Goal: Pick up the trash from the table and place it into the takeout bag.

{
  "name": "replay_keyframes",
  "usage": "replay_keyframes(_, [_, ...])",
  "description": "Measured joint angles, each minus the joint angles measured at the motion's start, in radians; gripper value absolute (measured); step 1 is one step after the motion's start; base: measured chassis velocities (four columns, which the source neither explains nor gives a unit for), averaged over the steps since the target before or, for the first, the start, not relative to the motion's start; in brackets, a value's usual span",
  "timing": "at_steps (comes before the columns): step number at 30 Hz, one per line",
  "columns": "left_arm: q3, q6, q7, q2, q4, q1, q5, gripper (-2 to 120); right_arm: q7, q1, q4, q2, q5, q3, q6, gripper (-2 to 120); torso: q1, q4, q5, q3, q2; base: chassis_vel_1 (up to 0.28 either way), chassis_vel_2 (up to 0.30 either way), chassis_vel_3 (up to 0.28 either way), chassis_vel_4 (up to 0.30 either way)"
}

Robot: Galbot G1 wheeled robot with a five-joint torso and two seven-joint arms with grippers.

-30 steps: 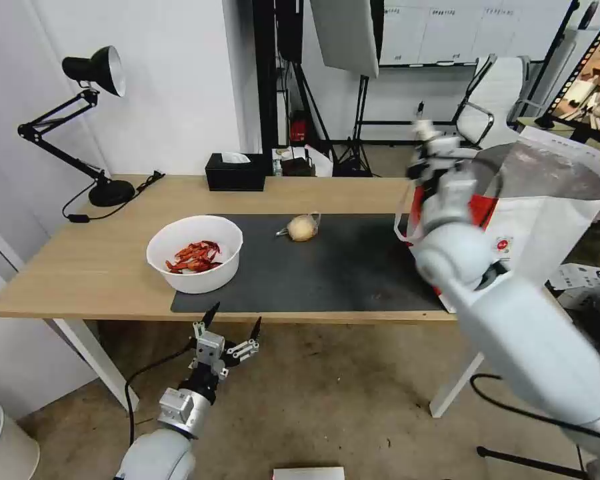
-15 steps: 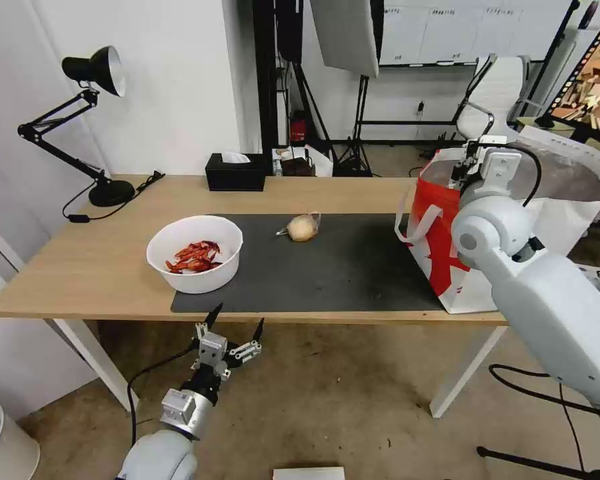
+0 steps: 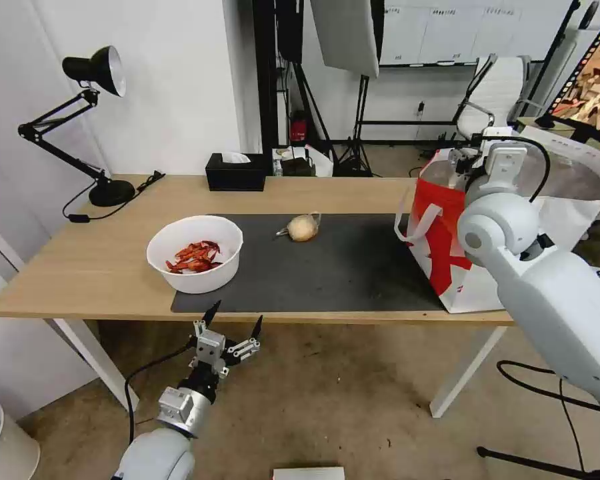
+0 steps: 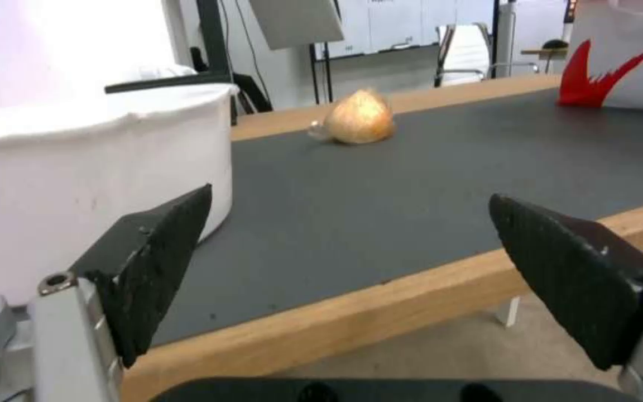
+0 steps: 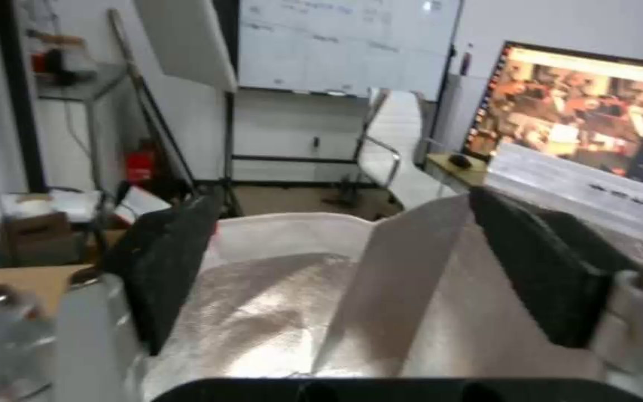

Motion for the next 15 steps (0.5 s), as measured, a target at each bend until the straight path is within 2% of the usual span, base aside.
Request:
replay_keyframes(3, [0.002, 0.001, 0.0, -0.002, -0.002, -0.006, 0.0, 100, -0.108, -0.038, 0.045, -0.02, 0.013, 0.021, 0.092, 99, 0.0, -0.0001, 0.0001, 0.0, 0.0, 0.0, 0.0, 0.0, 0.0])
replay_keyframes(5, [0.002, 0.001, 0.0, -0.003, -0.004, -0.006, 0.0, 100, -0.135, -0.051, 0.06, -0.024, 0.02, 0.027, 0.118, 100, 0.0, 0.0, -0.0001, 0.0, 0.0, 0.0, 0.0, 0.0, 0.0])
replay_keyframes(8, [0.002, 0.001, 0.001, -0.005, -0.012, -0.007, 0.0, 100, -0.238, -0.114, 0.123, -0.038, 0.047, 0.048, 0.203, 100, 0.0, 0.0001, -0.0002, 0.0, 0.0, 0.0, 0.0, 0.0, 0.0])
replay_keyframes(9, [0.002, 0.001, 0.001, -0.005, -0.012, -0.007, 0.0, 100, -0.238, -0.114, 0.123, -0.038, 0.047, 0.048, 0.203, 100, 0.0, 0.0001, -0.0002, 0.0, 0.0, 0.0, 0.0, 0.0, 0.0])
replay_keyframes(11, [-0.003, 0.001, 0.001, -0.006, -0.018, -0.007, -0.002, 100, -0.308, -0.172, 0.164, -0.046, 0.053, 0.067, 0.254, 100, 0.0, 0.0, -0.0003, 0.0, 0.0, 0.0, 0.0, 0.0, 0.0])
replay_keyframes(12, [-0.021, 0.0, 0.001, -0.009, -0.027, -0.006, -0.003, 100, -0.415, -0.275, 0.231, -0.059, 0.041, 0.088, 0.324, 100, 0.0, -0.0003, -0.0001, 0.0, 0.0, 0.0, 0.0, 0.0, 0.0])
replay_keyframes(13, [-0.021, 0.0, 0.001, -0.009, -0.027, -0.006, -0.003, 100, -0.415, -0.275, 0.231, -0.059, 0.041, 0.088, 0.324, 100, 0.0, -0.0003, -0.0001, 0.0, 0.0, 0.0, 0.0, 0.0, 0.0])
replay_keyframes(15, [-0.055, -0.009, 0.001, -0.019, -0.039, 0.02, -0.003, 100, -0.504, -0.389, 0.277, -0.056, -0.013, 0.092, 0.407, 100, 0.0, -0.0001, -0.0001, 0.0, 0.0, 0.0, 0.0, 0.0, 0.0])
